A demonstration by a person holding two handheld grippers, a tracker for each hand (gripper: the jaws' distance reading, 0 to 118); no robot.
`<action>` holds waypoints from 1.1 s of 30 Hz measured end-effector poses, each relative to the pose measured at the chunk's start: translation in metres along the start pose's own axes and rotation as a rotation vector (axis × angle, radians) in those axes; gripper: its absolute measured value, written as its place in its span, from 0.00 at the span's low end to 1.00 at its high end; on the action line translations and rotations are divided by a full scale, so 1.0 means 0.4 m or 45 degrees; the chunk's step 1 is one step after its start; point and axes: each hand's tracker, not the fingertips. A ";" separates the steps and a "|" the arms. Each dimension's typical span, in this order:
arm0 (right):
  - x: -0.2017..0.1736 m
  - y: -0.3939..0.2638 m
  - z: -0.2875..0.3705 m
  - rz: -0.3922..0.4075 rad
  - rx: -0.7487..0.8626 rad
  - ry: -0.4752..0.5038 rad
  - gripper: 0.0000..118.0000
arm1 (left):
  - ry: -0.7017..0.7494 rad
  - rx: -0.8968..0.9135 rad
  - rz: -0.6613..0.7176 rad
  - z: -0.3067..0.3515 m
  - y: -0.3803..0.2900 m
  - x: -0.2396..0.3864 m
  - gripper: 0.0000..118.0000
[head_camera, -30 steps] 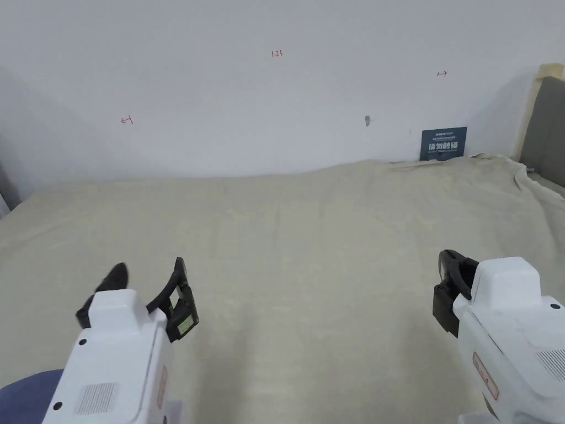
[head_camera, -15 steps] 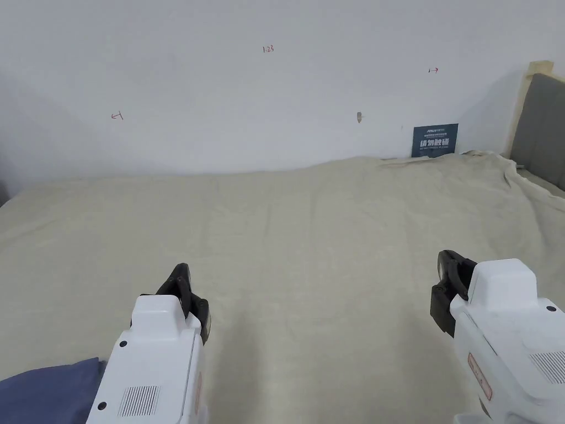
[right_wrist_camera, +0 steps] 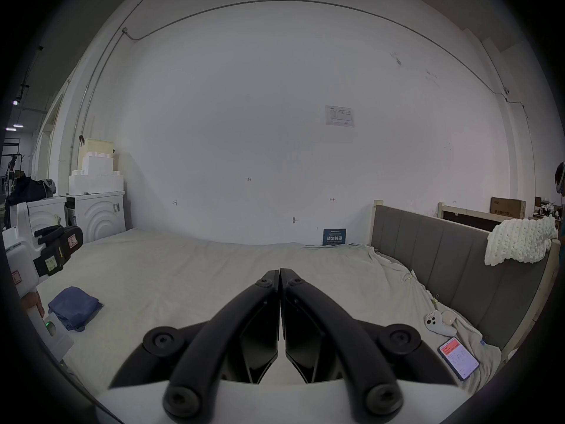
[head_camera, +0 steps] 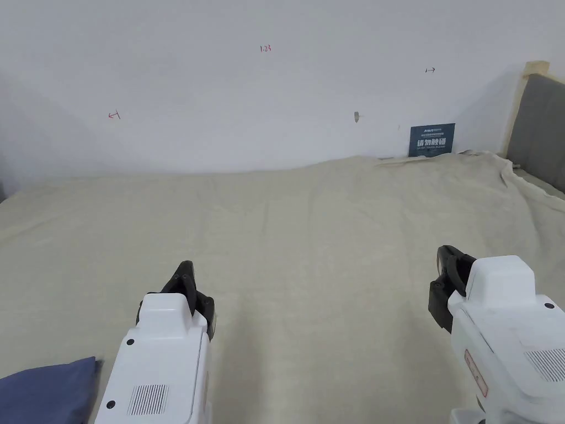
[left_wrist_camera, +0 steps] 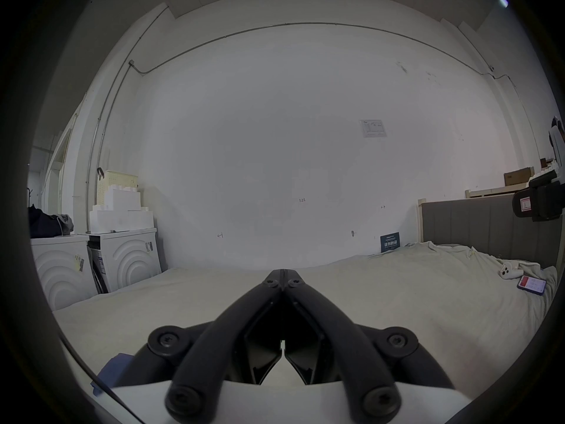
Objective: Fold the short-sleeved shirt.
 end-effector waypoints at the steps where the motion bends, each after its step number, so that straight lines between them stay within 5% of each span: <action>1: 0.000 0.000 0.001 -0.001 0.001 0.000 0.00 | -0.004 -0.001 0.004 0.001 0.000 -0.001 0.00; 33: -0.007 0.007 0.008 0.008 0.010 0.008 0.00 | 0.014 0.002 0.007 0.002 0.003 -0.017 0.00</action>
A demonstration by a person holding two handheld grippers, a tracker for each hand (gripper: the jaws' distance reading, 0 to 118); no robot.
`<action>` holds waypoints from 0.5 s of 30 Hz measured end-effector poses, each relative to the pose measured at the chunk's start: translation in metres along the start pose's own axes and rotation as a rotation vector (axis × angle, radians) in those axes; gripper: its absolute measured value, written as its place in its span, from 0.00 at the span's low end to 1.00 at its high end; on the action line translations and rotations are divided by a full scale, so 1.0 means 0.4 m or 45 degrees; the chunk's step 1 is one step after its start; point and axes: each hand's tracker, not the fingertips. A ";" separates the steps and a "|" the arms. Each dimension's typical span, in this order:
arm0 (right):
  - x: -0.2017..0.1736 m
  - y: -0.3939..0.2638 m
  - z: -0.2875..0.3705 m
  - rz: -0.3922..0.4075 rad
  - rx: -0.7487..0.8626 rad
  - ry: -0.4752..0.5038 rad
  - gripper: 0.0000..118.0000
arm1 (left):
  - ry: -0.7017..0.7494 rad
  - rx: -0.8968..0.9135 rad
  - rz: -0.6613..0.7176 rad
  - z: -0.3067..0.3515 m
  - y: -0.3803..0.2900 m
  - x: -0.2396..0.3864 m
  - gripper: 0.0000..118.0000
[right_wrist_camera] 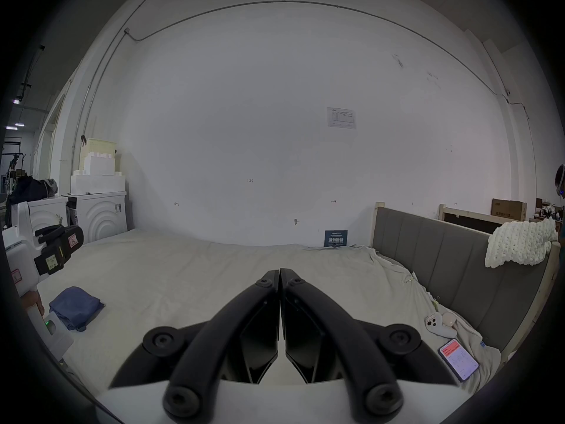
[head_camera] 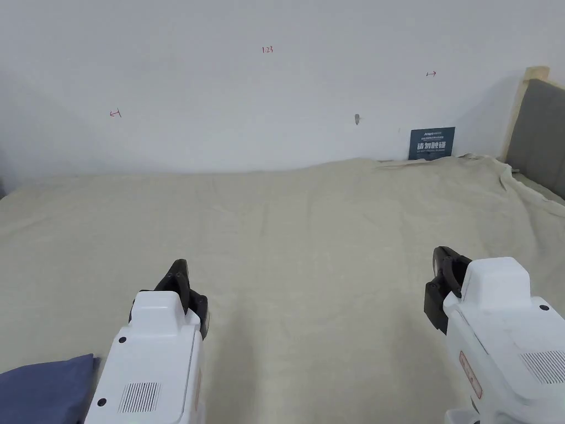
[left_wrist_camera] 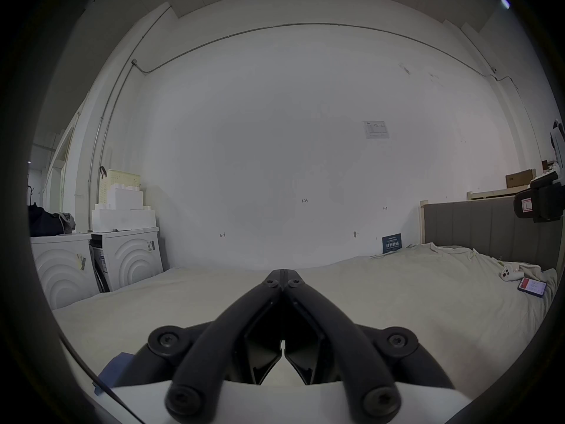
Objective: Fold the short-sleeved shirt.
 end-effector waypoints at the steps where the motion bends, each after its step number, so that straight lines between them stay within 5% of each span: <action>1: 0.000 0.000 0.000 0.001 -0.002 -0.001 0.00 | -0.001 0.001 0.001 0.000 0.001 0.000 0.00; 15: 0.000 -0.002 0.002 0.001 -0.002 -0.006 0.00 | 0.001 -0.002 -0.004 0.002 -0.002 -0.002 0.00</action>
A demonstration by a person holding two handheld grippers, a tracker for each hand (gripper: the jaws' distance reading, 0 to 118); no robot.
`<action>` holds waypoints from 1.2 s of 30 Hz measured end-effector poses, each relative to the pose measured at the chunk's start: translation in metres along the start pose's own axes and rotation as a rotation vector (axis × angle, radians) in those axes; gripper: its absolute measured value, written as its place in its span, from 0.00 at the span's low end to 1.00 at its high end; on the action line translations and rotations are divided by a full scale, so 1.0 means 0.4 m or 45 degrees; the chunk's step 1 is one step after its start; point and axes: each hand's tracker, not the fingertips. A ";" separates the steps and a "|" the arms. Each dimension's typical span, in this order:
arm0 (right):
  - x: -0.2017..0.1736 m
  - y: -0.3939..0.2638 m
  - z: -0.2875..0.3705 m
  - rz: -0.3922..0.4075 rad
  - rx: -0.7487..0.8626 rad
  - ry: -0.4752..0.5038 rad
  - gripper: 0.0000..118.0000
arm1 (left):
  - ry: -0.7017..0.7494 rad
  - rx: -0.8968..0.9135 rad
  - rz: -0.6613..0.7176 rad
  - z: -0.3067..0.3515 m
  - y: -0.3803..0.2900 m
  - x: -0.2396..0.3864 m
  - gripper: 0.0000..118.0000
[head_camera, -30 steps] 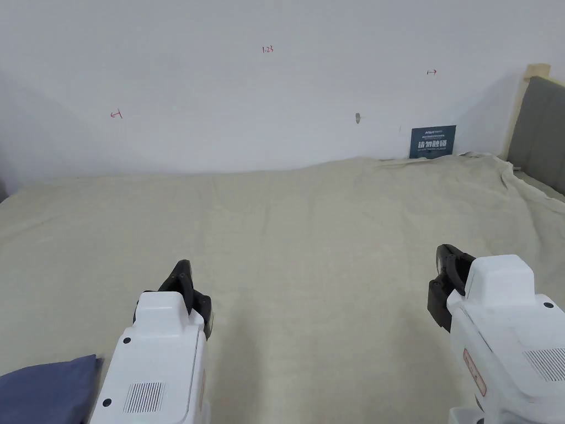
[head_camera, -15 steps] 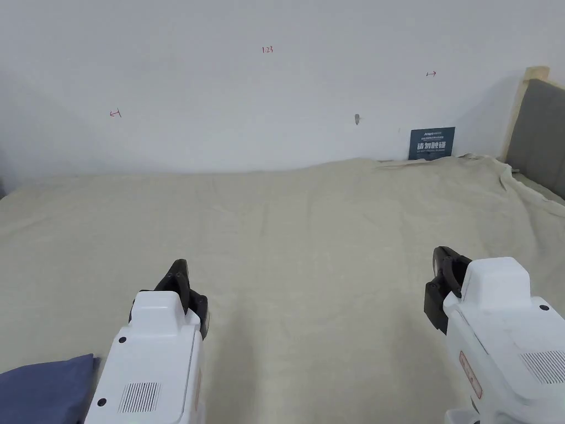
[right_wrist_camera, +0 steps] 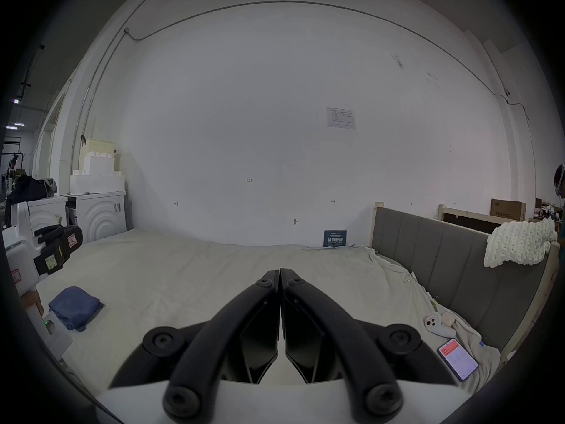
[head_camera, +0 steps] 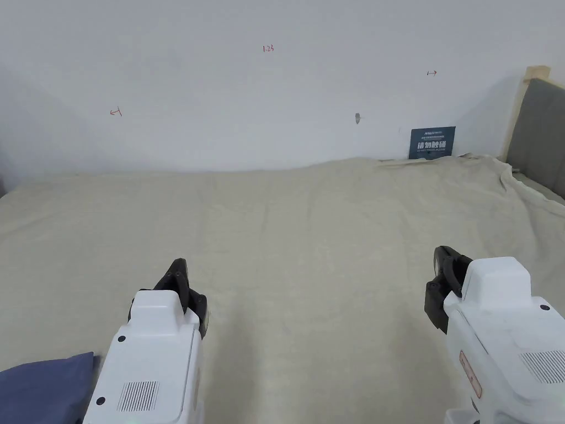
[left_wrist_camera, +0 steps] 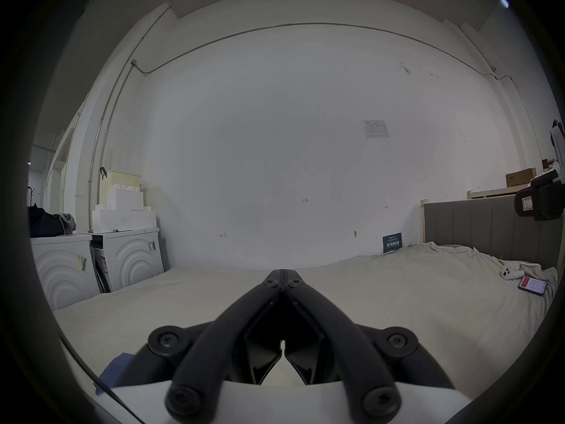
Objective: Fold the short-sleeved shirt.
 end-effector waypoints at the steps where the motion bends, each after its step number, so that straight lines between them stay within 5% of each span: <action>1: 0.000 -0.001 0.000 0.000 -0.004 0.001 0.01 | -0.010 -0.006 0.009 0.000 0.001 -0.003 0.03; 3: -0.001 -0.002 -0.001 -0.003 -0.007 -0.003 0.14 | -0.006 -0.018 0.026 -0.003 0.002 -0.005 0.18; 8: 0.000 -0.005 -0.005 -0.020 -0.007 0.002 0.79 | -0.015 -0.037 0.052 -0.007 -0.005 -0.015 0.75; 10: 0.001 -0.005 -0.005 -0.024 -0.002 -0.006 0.88 | -0.008 -0.037 0.051 -0.008 -0.006 -0.018 0.87; 17: 0.006 -0.005 -0.005 -0.049 0.007 -0.005 0.92 | 0.001 -0.017 0.056 -0.006 -0.005 -0.026 1.00; 36: 0.010 -0.006 0.000 -0.043 0.011 -0.022 0.93 | 0.021 -0.001 0.050 -0.004 0.000 -0.025 1.00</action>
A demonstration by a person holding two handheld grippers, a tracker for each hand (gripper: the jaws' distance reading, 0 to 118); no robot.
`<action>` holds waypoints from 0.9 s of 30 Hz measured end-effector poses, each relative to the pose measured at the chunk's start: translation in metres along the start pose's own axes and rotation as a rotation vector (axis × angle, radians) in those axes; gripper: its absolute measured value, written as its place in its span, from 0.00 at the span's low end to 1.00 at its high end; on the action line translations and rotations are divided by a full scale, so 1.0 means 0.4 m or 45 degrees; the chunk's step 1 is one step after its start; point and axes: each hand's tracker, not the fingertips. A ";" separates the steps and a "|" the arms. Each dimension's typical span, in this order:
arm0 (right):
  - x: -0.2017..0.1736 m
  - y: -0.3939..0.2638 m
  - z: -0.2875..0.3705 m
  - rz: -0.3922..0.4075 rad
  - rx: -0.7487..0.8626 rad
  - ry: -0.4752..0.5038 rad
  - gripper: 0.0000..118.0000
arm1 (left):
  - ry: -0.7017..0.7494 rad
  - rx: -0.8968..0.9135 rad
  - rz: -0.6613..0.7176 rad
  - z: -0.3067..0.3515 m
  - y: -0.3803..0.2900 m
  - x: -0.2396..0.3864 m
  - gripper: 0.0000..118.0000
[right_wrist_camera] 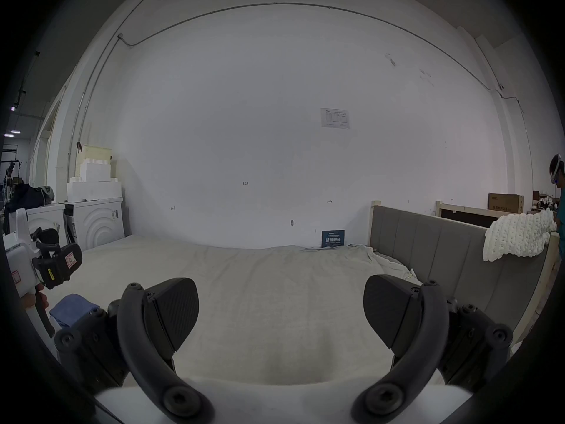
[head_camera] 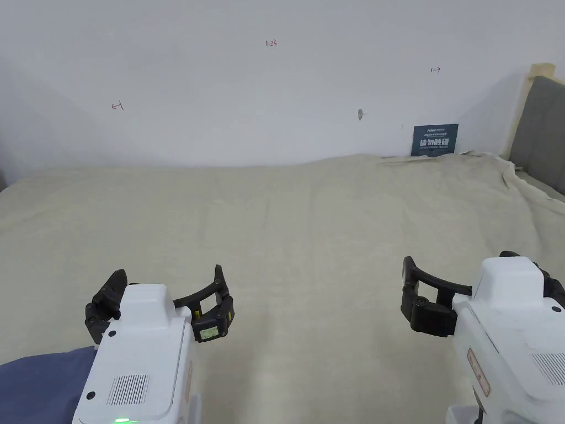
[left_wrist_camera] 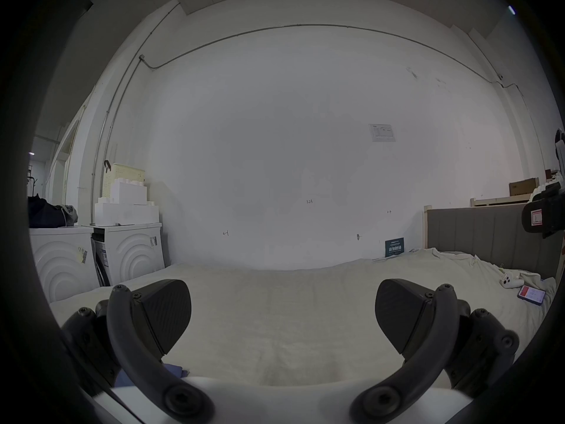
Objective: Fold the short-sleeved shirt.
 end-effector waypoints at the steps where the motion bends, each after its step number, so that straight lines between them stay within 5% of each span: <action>1: 0.000 0.000 0.000 -0.002 0.000 -0.001 0.93 | 0.002 0.001 -0.003 0.000 0.000 -0.001 1.00; 27: -0.005 0.006 -0.001 0.002 0.013 -0.003 0.93 | 0.006 0.012 -0.017 -0.003 0.003 -0.006 1.00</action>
